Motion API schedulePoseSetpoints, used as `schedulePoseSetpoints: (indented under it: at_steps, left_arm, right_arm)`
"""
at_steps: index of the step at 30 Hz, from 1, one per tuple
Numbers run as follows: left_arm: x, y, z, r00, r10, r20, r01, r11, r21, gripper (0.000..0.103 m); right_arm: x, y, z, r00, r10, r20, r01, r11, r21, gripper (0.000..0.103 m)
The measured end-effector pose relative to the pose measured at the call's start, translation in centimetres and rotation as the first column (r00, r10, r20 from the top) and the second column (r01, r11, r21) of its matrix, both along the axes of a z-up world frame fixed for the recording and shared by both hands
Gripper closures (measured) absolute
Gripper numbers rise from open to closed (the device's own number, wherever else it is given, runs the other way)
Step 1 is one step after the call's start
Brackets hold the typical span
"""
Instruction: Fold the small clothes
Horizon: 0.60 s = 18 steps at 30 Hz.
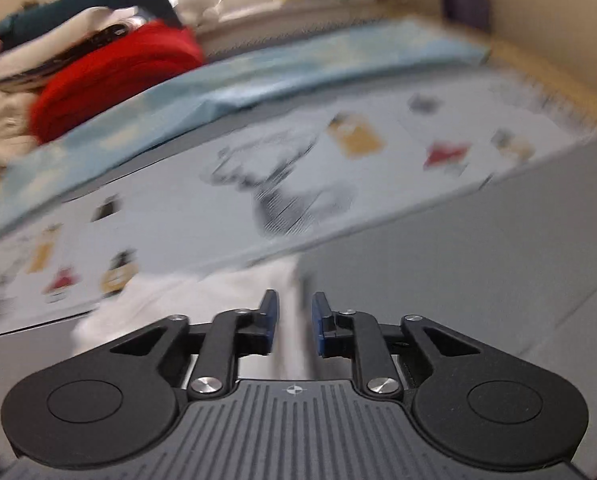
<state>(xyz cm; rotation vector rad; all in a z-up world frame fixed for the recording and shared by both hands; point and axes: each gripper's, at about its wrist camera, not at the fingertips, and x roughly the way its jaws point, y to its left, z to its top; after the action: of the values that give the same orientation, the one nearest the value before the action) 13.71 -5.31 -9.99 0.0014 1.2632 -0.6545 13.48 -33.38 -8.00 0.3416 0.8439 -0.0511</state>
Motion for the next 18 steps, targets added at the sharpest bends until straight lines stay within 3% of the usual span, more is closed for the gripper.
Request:
schedulePoseSetpoints:
  at_steps: [2,5,7,8,9,13,15,17,18]
  left_arm:
    - [0.4,0.0,-0.3,1.000,0.025,-0.005,-0.025,1.000,0.015,0.078]
    - [0.8,0.0,-0.7,0.998,0.059,-0.017,-0.059,0.998,0.033,0.078]
    - [1.1,-0.2,-0.9,0.997,0.074,-0.021,-0.073,0.996,0.051,0.078]
    - [1.1,-0.3,-1.2,0.997,0.077,-0.023,-0.075,0.995,0.060,0.078]
    - [1.1,-0.4,-1.3,0.997,0.079,-0.023,-0.077,0.995,0.069,0.078]
    - [1.1,-0.9,-1.3,0.997,0.078,-0.013,-0.078,0.996,0.044,0.078]
    - [0.8,-1.3,-1.4,0.998,0.056,-0.009,-0.056,0.998,0.040,0.073]
    - [0.5,-1.9,-2.2,0.999,0.015,-0.028,-0.014,0.998,0.068,0.071]
    - [0.3,-2.2,-3.0,0.999,-0.005,-0.048,0.010,0.995,0.102,0.071]
  right_arm:
    - [-0.6,-0.1,-0.8,0.992,0.098,-0.085,-0.092,0.993,0.069,0.042]
    - [-2.0,0.5,-2.1,0.955,0.212,-0.206,-0.208,0.977,0.039,0.042]
    - [-3.2,1.0,-3.0,0.920,0.274,-0.279,-0.284,0.959,0.007,0.047]
    - [-3.5,1.2,-3.2,0.908,0.299,-0.293,-0.313,0.950,0.000,0.066]
    - [-4.0,1.2,-3.1,0.900,0.323,-0.291,-0.336,0.942,0.006,0.100]
    - [-5.5,-1.6,-0.7,0.937,0.307,-0.168,-0.266,0.937,0.228,0.099]
    - [-5.9,-3.6,-0.3,0.953,0.264,-0.148,-0.203,0.920,0.335,0.099]
    - [-5.7,-4.5,-1.2,0.944,0.246,-0.220,-0.157,0.921,0.357,0.099]
    - [-5.6,-4.3,-2.3,0.924,0.250,-0.290,-0.150,0.933,0.327,0.099]
